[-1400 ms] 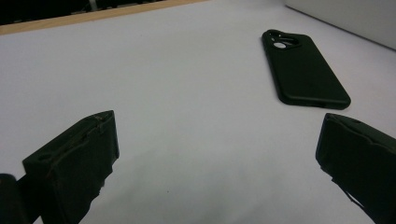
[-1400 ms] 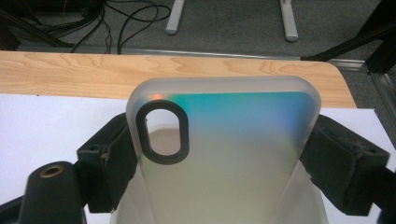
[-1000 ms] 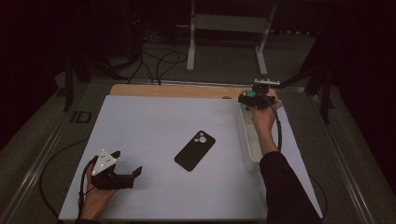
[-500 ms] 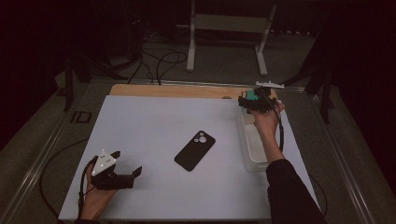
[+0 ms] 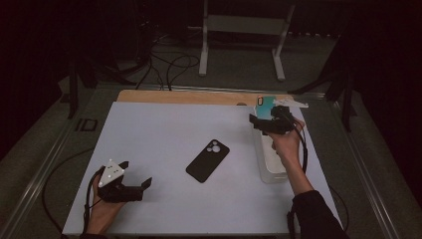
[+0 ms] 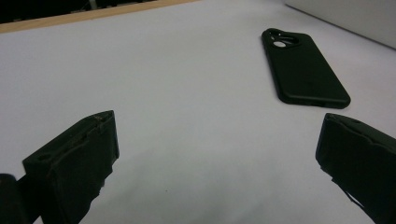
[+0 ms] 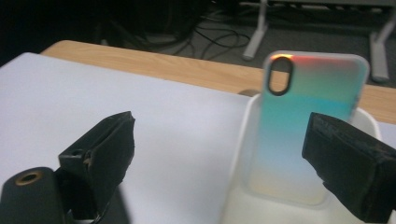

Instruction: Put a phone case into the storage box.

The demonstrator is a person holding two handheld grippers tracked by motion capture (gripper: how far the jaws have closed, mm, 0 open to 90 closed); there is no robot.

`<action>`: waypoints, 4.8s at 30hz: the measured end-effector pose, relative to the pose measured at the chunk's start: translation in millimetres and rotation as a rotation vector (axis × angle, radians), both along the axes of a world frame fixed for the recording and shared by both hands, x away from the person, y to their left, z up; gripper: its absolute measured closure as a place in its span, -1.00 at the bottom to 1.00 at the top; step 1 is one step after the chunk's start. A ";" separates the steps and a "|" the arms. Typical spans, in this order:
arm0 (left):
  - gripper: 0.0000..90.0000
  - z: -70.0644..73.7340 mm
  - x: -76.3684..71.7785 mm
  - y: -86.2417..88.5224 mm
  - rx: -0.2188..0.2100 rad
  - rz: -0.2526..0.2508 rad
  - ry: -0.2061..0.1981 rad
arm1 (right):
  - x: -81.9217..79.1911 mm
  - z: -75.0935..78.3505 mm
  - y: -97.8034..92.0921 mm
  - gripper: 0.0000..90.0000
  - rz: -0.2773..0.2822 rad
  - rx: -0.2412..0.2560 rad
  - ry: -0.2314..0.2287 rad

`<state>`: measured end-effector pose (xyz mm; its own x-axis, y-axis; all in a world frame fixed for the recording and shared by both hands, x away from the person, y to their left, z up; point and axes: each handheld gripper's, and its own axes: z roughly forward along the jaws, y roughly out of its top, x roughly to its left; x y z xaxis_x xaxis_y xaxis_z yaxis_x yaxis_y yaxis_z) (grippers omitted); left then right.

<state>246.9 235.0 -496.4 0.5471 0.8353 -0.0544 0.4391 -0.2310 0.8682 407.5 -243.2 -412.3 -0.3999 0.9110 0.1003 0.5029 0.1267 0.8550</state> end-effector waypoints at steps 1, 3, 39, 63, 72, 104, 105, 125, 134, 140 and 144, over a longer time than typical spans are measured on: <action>-1.00 0.0 0.0 0.0 0.000 0.000 0.000 | 0.0 0.0 0.0 -0.79 0.000 0.000 0.000; -1.00 -0.4 0.1 -1.0 0.007 -0.005 0.001 | 0.0 0.0 0.0 -0.79 0.000 0.000 0.000; -1.00 9.5 -1.3 -4.2 -0.025 -0.013 -0.017 | -130.4 -39.9 -10.7 -0.80 0.173 0.047 -0.205; -1.00 23.8 8.7 -41.0 0.039 -0.060 -0.003 | -146.0 -57.1 -21.1 -0.80 0.157 0.073 -0.203; -1.00 21.9 30.4 -70.4 0.064 -0.103 0.034 | -145.6 -56.9 -19.9 -0.80 0.158 0.069 -0.200; -1.00 -0.9 74.9 -139.5 0.172 -0.194 0.208 | -145.1 -57.8 -19.3 -0.80 0.157 0.069 -0.193; -1.00 -1.6 75.8 -141.2 0.177 -0.195 0.212 | -145.0 -57.8 -19.2 -0.80 0.157 0.069 -0.193; -1.00 -12.7 91.2 -174.5 0.262 -0.214 0.286 | -145.0 -58.4 -18.1 -0.80 0.161 0.074 -0.190; -0.97 -18.4 95.8 -190.1 0.300 -0.207 0.338 | -144.2 -59.7 -18.0 -0.80 0.161 0.072 -0.187; -0.94 -20.2 98.2 -196.6 0.315 -0.191 0.351 | -143.9 -60.2 -18.4 -0.80 0.159 0.073 -0.184; -0.91 -21.7 99.6 -198.6 0.326 -0.180 0.359 | -143.9 -60.4 -17.9 -0.80 0.161 0.072 -0.182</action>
